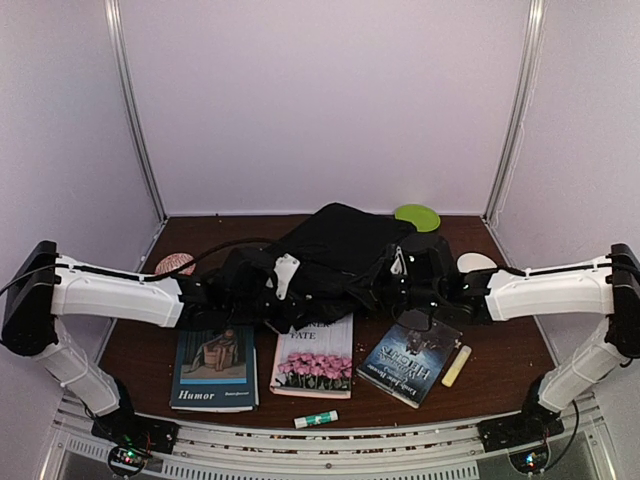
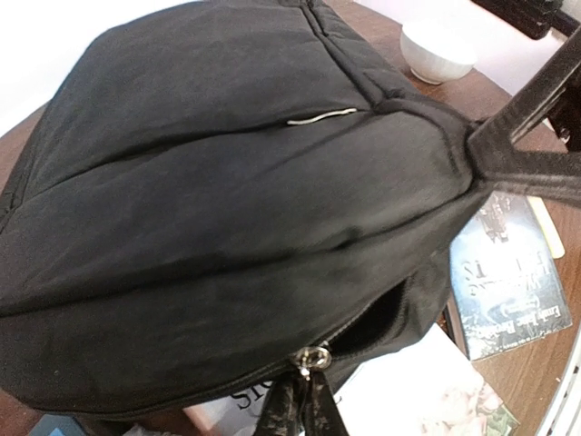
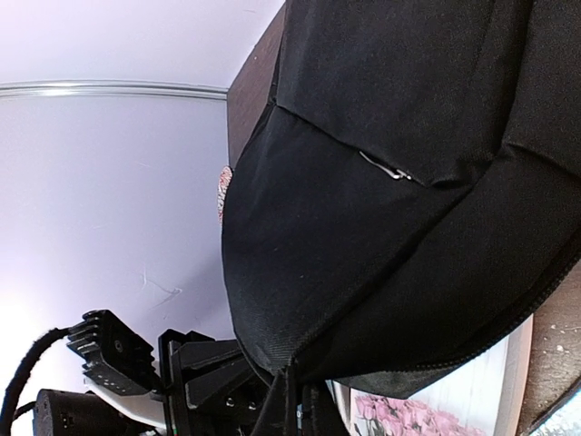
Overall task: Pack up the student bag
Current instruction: Unzip the student bag at the center of the board.
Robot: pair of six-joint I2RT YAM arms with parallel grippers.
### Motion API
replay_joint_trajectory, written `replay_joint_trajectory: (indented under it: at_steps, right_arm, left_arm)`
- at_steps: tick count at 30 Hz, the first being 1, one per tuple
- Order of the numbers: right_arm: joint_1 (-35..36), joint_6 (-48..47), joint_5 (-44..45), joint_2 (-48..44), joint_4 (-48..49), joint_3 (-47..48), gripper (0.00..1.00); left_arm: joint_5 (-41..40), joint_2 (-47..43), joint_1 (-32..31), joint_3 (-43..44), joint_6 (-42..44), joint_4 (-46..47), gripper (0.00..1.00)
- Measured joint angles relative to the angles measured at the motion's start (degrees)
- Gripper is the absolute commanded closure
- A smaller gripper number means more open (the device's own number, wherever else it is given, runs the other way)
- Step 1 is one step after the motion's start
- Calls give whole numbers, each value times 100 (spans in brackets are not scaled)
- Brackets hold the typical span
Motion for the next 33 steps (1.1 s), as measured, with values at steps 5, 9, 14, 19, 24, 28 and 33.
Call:
replay_joint_trajectory:
  at_steps: [5, 9, 14, 19, 24, 28, 33]
  right_arm:
    - [-72, -267, 55, -264, -317, -50, 100]
    - [-114, -555, 111, -487, -667, -52, 100]
    - [-168, -942, 258, -817, -1132, -83, 100]
    - [-264, -1228, 350, -1073, -1399, -210, 100]
    - [-365, -1375, 361, -1222, -1473, -415, 100]
    - [-411, -1486, 358, -1261, -1508, -448, 100]
    - [-448, -1661, 341, -1281, -1554, -448, 100]
  left_arm:
    - [-201, -98, -4, -4, 90, -199, 100]
    - [-343, -98, 4, -4, 131, -380, 100]
    - [-433, -101, 98, -4, 125, -516, 100]
    - [-444, -181, 313, -83, 74, -573, 100]
    - [-396, -295, 643, -229, -2, -638, 100]
    - [-295, -302, 911, -262, -76, -632, 100]
    - [-111, -262, 1204, -262, -190, -549, 100]
